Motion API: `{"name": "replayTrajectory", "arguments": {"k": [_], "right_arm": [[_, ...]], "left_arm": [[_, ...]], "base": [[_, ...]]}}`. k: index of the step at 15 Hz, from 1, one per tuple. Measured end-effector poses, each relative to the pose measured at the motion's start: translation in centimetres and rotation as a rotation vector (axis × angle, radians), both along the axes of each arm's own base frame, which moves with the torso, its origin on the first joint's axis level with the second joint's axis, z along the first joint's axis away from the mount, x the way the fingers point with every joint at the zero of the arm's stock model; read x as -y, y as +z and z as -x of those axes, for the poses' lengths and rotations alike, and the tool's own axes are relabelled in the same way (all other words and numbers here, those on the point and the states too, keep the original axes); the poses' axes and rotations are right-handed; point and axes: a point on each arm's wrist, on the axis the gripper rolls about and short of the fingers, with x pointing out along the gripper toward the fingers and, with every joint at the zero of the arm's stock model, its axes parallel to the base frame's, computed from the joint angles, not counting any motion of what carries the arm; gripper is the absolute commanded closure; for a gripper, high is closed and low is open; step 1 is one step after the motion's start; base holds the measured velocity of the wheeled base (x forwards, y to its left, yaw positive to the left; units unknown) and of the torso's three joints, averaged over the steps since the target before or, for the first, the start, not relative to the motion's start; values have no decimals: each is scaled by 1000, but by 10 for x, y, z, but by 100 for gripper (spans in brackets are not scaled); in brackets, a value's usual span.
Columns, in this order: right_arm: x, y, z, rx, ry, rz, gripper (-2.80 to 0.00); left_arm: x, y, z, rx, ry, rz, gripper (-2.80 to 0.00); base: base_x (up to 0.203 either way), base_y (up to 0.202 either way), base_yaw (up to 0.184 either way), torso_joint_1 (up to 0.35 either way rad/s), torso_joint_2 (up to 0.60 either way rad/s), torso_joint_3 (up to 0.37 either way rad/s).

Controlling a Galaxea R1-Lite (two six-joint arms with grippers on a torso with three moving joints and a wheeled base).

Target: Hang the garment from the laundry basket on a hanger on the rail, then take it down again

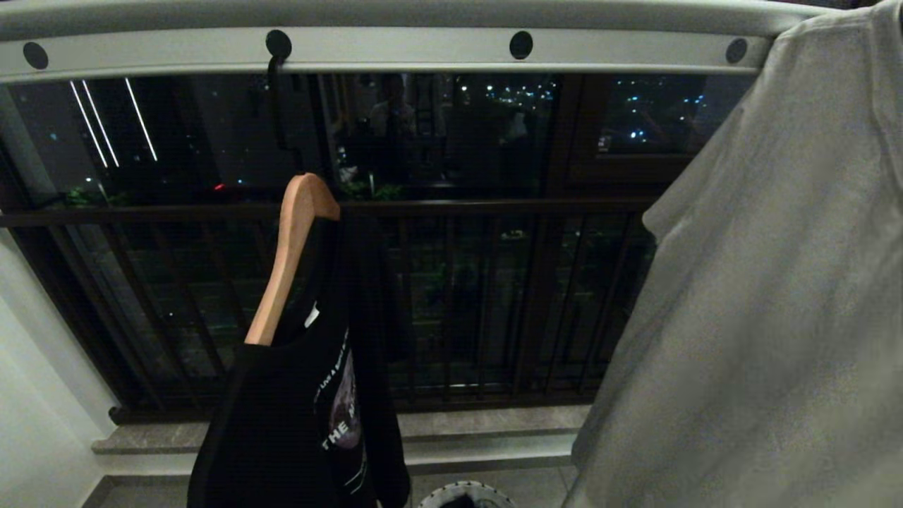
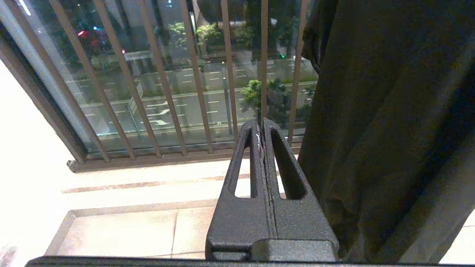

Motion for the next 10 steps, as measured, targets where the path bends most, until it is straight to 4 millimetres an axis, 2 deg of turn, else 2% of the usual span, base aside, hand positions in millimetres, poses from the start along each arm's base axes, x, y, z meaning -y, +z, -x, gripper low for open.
{"name": "replayTrajectory", "arguments": {"k": [6, 10], "right_arm": [[7, -2, -29, -16, -99, 11, 0], [12, -19, -40, -96, -58, 28, 0]], "left_arm": [[0, 0, 0, 0, 0, 0, 0], [0, 0, 0, 0, 0, -1, 0]], "base": [[0, 0, 0, 0, 0, 0], [0, 0, 0, 0, 0, 0]]}}
